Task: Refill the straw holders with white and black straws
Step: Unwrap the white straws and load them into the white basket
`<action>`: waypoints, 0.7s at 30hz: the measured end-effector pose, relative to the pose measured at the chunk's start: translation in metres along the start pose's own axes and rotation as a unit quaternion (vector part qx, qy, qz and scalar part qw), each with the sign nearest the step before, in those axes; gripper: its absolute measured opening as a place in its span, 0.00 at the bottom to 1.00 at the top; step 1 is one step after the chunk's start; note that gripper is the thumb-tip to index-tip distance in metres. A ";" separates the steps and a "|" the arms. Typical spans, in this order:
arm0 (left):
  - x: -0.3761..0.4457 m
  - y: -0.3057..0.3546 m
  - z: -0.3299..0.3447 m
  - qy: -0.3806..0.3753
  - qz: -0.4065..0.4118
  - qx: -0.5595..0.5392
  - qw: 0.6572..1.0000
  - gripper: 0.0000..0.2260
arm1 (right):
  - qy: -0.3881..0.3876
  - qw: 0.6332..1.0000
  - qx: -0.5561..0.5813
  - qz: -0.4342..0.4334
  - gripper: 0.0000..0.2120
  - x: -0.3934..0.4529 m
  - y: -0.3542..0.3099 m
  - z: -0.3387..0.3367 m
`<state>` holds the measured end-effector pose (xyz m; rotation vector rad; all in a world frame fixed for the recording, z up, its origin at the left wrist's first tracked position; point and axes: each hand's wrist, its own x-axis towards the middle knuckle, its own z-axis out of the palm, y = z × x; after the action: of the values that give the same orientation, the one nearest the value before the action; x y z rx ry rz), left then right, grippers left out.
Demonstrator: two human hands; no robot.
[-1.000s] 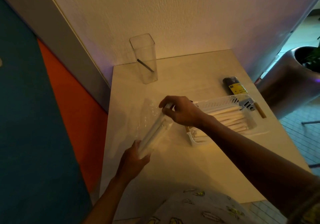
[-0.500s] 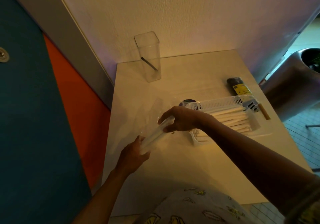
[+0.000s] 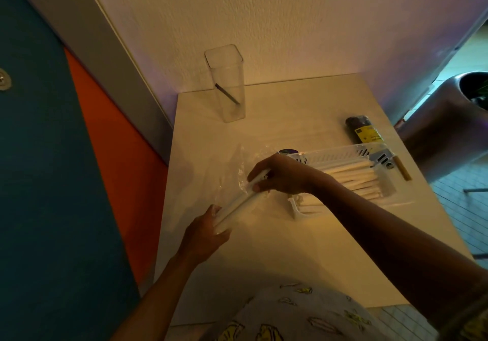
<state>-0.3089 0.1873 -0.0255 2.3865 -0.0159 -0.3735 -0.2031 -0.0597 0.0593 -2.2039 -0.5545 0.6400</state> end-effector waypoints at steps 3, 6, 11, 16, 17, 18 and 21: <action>-0.001 0.002 0.000 0.006 0.004 0.004 1.000 0.25 | 0.017 1.000 0.019 0.005 0.12 -0.003 0.001 -0.005; -0.001 0.005 0.000 0.009 -0.005 0.003 1.000 0.24 | 0.033 0.998 0.056 0.017 0.13 -0.007 0.002 -0.011; 0.002 0.011 0.002 0.014 -0.010 -0.010 1.000 0.26 | 0.119 0.974 0.183 0.052 0.17 -0.010 0.001 -0.009; 0.010 0.022 0.007 0.016 -0.020 -0.041 0.999 0.27 | 0.128 0.946 0.285 0.092 0.19 -0.007 0.002 0.008; 0.011 0.023 0.008 0.012 -0.019 -0.046 0.999 0.27 | 0.116 0.948 0.284 0.085 0.17 -0.007 0.001 0.010; 0.012 0.023 0.009 0.009 -0.019 -0.050 0.999 0.28 | 0.114 0.946 0.293 0.078 0.15 -0.007 0.000 0.010; 0.012 0.024 0.010 0.004 -0.024 -0.060 0.998 0.28 | 0.131 0.937 0.315 0.076 0.13 -0.007 -0.004 0.008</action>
<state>-0.2984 0.1612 -0.0198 2.2730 0.0653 -0.3766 -0.2143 -0.0572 0.0594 -1.6864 -0.0212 0.5004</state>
